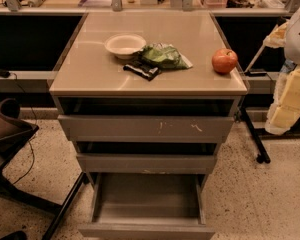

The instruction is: Place apple into bottom drawer

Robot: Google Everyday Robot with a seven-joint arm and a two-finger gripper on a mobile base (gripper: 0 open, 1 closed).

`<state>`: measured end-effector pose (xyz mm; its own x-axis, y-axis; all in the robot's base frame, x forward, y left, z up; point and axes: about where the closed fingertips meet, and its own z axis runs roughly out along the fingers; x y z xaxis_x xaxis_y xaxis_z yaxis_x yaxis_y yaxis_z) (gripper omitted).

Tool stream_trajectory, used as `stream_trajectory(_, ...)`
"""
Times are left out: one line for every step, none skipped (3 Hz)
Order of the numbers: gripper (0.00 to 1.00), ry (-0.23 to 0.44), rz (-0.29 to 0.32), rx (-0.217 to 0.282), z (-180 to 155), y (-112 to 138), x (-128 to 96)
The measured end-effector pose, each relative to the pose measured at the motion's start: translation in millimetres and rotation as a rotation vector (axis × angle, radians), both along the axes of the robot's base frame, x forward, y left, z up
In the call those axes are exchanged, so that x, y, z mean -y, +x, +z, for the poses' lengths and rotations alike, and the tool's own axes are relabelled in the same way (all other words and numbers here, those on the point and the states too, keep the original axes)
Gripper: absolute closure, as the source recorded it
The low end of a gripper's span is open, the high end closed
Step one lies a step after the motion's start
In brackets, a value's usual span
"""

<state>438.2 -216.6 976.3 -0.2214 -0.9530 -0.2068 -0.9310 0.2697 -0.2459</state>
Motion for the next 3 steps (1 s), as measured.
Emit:
stream_trajectory(0.0, 0.0, 0.0, 0.0, 0, 0, 0)
stream_trajectory(0.0, 0.018, -0.005, 0.031, 8, 12, 5)
stream_trajectory(0.0, 0.06, -0.028, 0.056, 16, 43, 21)
